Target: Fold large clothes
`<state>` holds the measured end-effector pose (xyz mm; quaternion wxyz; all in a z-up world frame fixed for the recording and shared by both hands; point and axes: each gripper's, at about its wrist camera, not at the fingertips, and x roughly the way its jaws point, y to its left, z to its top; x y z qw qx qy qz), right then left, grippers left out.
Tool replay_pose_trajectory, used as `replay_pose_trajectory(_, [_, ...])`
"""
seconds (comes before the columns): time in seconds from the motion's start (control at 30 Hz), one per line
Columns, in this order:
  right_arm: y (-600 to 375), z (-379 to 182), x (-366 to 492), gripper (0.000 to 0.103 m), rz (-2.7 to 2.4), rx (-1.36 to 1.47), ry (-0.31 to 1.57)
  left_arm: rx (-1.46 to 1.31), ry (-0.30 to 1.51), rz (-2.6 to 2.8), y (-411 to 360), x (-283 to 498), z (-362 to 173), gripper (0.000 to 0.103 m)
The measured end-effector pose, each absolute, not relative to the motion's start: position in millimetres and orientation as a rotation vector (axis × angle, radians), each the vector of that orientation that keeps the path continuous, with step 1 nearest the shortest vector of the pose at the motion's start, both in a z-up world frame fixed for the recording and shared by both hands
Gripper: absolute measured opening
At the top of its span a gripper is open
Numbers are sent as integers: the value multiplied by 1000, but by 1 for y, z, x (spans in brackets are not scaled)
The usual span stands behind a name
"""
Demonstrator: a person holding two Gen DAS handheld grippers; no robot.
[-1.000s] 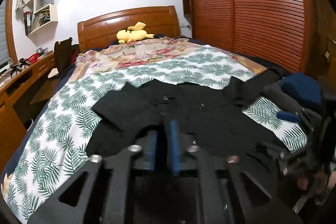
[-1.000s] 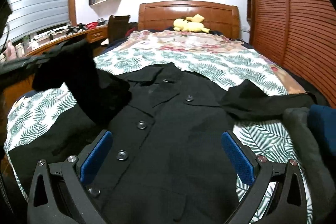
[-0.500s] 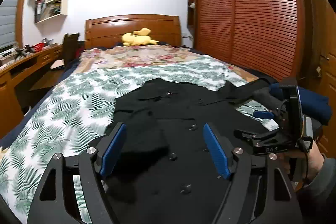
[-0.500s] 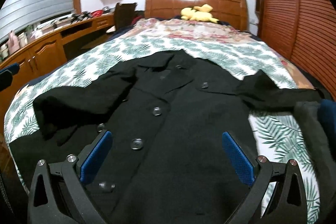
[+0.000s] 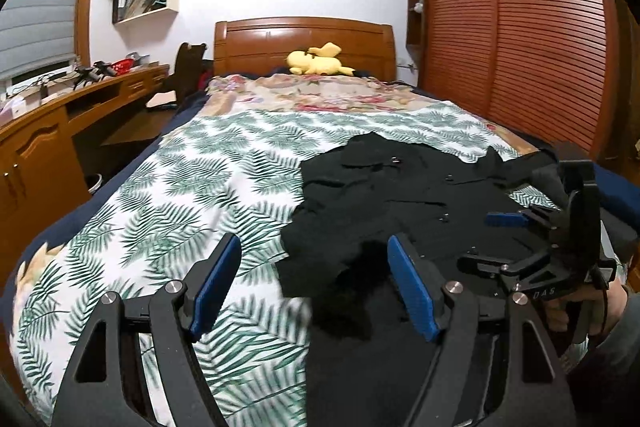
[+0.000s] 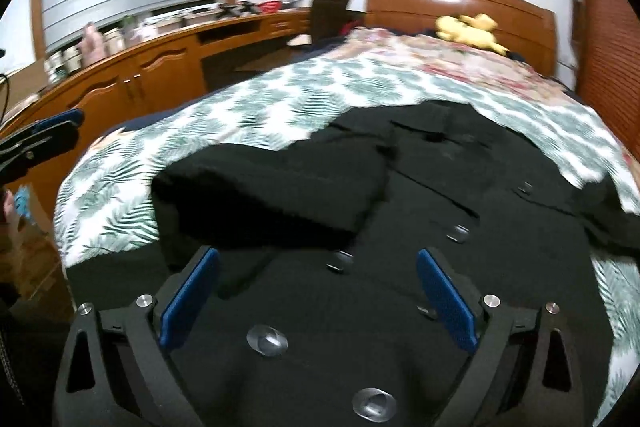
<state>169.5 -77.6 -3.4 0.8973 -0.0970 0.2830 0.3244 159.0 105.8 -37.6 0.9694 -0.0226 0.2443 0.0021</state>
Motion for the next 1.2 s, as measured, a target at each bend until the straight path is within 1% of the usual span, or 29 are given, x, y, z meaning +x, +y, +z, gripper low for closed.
replay_pose_trajectory(0.3, [-21, -11, 195, 96, 764, -247, 601, -58, 479, 44, 140, 142, -39, 76])
replay_pose_trajectory(0.4, [-4, -10, 200, 89, 802, -269, 605, -62, 460, 63, 149, 136, -37, 76])
replay_pose_trajectory(0.57, [13, -11, 212, 82, 834, -303, 639, -75, 446, 80, 154, 134, -36, 76])
replay_pose_trajectory(0.6, [17, -15, 217, 77, 827, -328, 654, -76, 447, 79, 154, 135, -36, 76])
replay_pose_trajectory(0.67, [21, -20, 225, 59, 827, -363, 675, -75, 443, 74, 152, 136, -36, 76])
replay_pose_trajectory(0.7, [17, -22, 227, 27, 841, -371, 672, -75, 441, 73, 151, 136, -36, 76])
replay_pose_trajectory(0.73, [14, -22, 229, 11, 831, -378, 661, -74, 436, 76, 150, 135, -36, 76])
replay_pose_trajectory(0.83, [-12, -13, 232, 9, 813, -318, 624, -82, 429, 80, 146, 137, -36, 76])
replay_pose_trajectory(1.07, [-98, 22, 209, 9, 703, -190, 509, -76, 422, 43, 125, 145, -34, 76])
replay_pose_trajectory(1.2, [-156, 25, 198, 9, 601, -124, 483, -55, 434, 8, 103, 154, -36, 76])
